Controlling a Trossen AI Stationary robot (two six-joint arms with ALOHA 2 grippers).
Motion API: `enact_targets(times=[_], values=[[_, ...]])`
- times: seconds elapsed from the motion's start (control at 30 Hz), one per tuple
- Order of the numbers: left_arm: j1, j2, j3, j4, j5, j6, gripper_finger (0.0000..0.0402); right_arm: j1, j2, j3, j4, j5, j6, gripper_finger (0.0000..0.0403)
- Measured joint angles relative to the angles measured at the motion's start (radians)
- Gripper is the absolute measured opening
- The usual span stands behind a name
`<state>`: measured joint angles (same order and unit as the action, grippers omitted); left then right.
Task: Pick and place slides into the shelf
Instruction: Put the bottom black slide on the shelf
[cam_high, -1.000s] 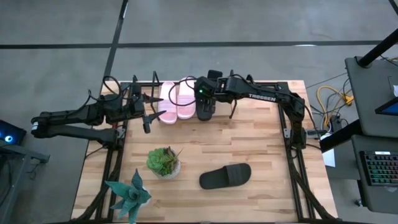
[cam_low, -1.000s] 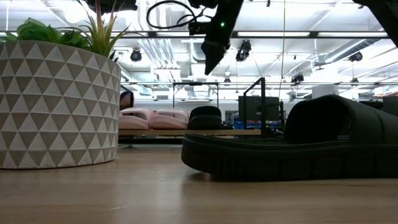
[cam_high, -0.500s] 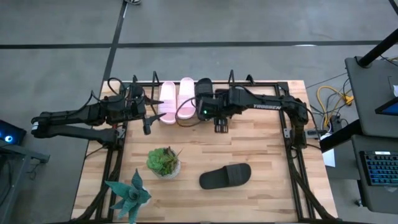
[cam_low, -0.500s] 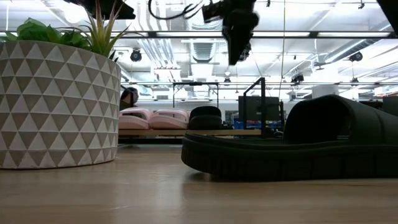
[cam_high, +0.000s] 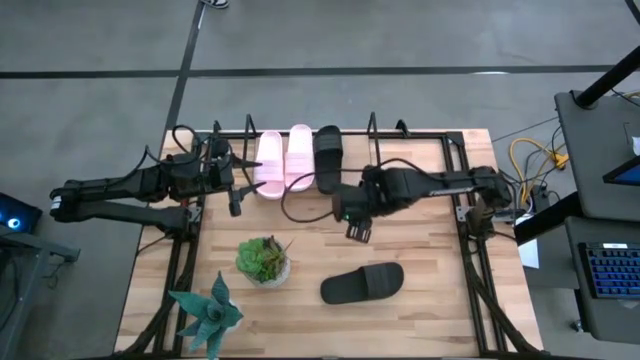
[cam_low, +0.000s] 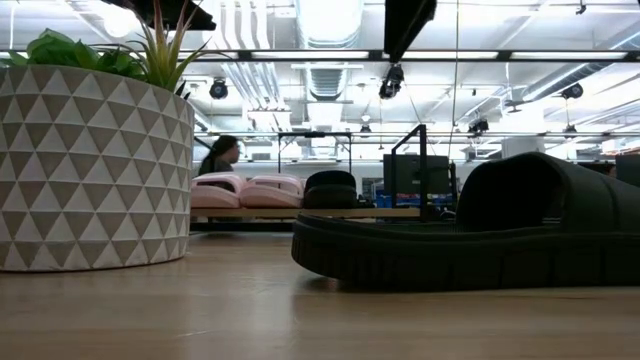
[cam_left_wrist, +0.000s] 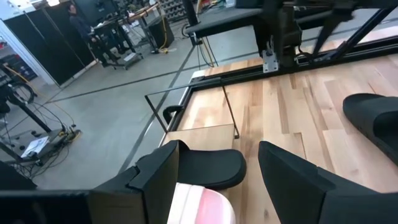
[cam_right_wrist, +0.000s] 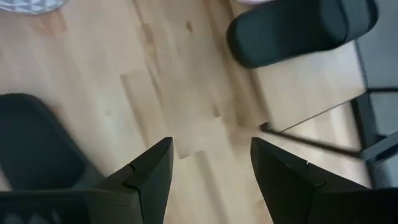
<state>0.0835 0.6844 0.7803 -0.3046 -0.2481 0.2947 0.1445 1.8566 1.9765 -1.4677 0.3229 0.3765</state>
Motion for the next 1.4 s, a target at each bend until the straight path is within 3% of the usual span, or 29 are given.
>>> enact_targets(times=[0.4,0.87,1.17,1.4], values=[[0.000,-0.006,0.003,0.008,-0.076,-0.008,0.0206,0.141,0.004,-0.002,-0.013,0.019,0.480,0.0206],[0.000,-0.004,0.002,0.006,-0.076,-0.079,0.0206,0.243,0.005,-0.086,0.041,0.044,0.990,0.0206],[0.000,0.010,0.000,0.007,-0.076,-0.078,0.0206,0.263,0.100,-0.177,0.239,0.028,1.038,0.0205],[0.000,0.045,0.000,0.007,-0.078,-0.049,0.0206,0.264,0.250,-0.085,0.208,-0.078,1.049,0.0205]])
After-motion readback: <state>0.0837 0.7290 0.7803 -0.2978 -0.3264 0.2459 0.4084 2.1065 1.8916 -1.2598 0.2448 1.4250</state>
